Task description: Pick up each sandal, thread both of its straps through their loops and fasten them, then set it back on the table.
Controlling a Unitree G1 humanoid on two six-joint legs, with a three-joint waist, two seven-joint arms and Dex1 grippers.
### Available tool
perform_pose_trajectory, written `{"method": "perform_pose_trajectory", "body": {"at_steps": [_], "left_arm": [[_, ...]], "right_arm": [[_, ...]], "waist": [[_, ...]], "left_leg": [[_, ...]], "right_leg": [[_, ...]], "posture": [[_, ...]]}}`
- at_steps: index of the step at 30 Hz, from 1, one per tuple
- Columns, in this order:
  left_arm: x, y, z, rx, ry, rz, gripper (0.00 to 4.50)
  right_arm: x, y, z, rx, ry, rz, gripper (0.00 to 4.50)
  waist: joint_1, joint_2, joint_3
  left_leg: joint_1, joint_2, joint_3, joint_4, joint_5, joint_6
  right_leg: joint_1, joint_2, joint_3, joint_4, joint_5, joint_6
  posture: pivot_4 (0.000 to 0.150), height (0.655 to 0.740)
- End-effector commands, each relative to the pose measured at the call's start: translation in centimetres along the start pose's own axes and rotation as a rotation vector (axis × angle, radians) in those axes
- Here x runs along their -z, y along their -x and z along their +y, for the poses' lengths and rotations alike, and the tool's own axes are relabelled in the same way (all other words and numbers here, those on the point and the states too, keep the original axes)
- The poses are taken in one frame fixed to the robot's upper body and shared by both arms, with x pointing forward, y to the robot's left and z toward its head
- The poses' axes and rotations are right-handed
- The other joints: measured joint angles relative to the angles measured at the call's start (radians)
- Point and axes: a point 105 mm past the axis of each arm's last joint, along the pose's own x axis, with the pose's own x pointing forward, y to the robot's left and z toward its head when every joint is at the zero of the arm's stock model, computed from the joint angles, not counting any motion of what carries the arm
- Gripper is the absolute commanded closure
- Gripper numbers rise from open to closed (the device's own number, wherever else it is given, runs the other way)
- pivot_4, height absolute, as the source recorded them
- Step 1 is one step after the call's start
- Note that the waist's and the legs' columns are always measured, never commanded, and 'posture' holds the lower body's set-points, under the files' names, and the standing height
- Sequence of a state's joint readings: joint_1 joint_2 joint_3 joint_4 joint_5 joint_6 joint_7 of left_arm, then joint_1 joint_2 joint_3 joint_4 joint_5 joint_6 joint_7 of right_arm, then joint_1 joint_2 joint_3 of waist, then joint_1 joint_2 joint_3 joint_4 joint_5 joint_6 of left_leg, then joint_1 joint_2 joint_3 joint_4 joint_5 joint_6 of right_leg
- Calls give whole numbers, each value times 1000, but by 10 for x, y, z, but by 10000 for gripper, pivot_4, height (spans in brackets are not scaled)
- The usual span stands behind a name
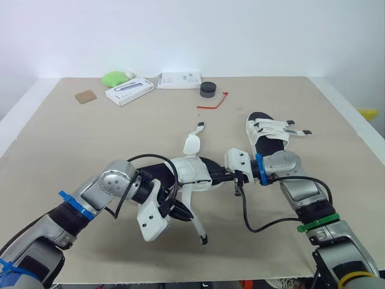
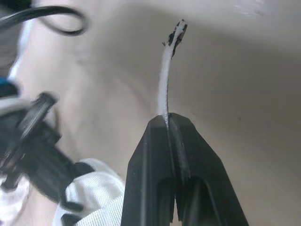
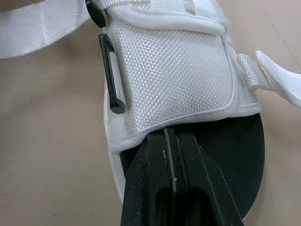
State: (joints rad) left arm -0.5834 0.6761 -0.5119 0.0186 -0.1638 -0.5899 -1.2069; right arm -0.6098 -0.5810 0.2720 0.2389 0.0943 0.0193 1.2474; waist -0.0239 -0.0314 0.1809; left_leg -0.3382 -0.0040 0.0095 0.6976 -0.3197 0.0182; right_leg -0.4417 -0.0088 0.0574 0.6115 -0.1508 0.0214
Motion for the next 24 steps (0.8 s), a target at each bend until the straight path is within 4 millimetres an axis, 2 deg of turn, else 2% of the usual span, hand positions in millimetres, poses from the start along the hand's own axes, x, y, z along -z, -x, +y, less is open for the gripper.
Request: {"method": "perform_pose_trajectory", "body": {"at_steps": [1, 3, 5, 8, 10, 13, 20, 24], "left_arm": [[-11, 19, 41, -247, 168, -71, 44334], [-11, 29, 55, -356, 313, -109, 44334], [-6, 45, 74, -528, 568, -192, 44334], [2, 61, 87, -667, 853, -292, 44334], [14, 70, 87, -760, 1079, -367, 44334], [26, 65, 68, -801, 1314, -408, 44334], [42, 62, 49, -835, 1537, -419, 44334], [52, 62, 49, -844, 1591, -421, 44334]], "right_arm": [[3, 0, 0, 1, -4, 24, 45000], [3, 1, 0, 1, -5, 25, 45000], [4, 1, -1, 2, -5, 26, 45000], [4, 1, -1, 1, -4, 27, 45000], [4, 1, -1, -2, -2, 27, 45000], [4, 0, -1, -7, 2, 25, 45000], [4, 1, 0, -13, 5, 28, 45000], [3, -1, 1, -17, 6, 25, 45000]], "waist": [[0, 0, 0], [0, 0, 0], [0, 0, 0], [-1, 0, 0], [0, 0, 0], [-1, 0, 0], [0, 0, 0], [0, 0, 0]], "left_leg": [[0, 0, 0, 0, 0, 0], [0, 0, 0, 0, 0, 0], [0, 0, -1, 0, 0, 0], [0, 1, -2, 0, 0, 0], [0, 0, -3, 0, 0, 0], [0, 0, -4, 0, 0, -1], [0, -1, -5, 0, 0, -2], [0, -1, -5, 0, 0, -3]], "right_leg": [[0, 0, 0, 0, 0, 0], [0, 0, 0, 0, 0, 0], [0, 1, 0, 0, 0, 0], [0, 1, -1, 1, 0, 1], [0, 1, -1, 1, 0, 0], [0, 0, -2, 0, 0, 0], [0, 0, -2, 1, -1, -1], [0, 0, -3, 1, -1, -1]], "posture": [[1500, 7400], [1500, 7400], [1500, 7400], [1500, 7400], [1500, 7400], [1500, 7400], [1500, 7400], [1500, 7400]]}}
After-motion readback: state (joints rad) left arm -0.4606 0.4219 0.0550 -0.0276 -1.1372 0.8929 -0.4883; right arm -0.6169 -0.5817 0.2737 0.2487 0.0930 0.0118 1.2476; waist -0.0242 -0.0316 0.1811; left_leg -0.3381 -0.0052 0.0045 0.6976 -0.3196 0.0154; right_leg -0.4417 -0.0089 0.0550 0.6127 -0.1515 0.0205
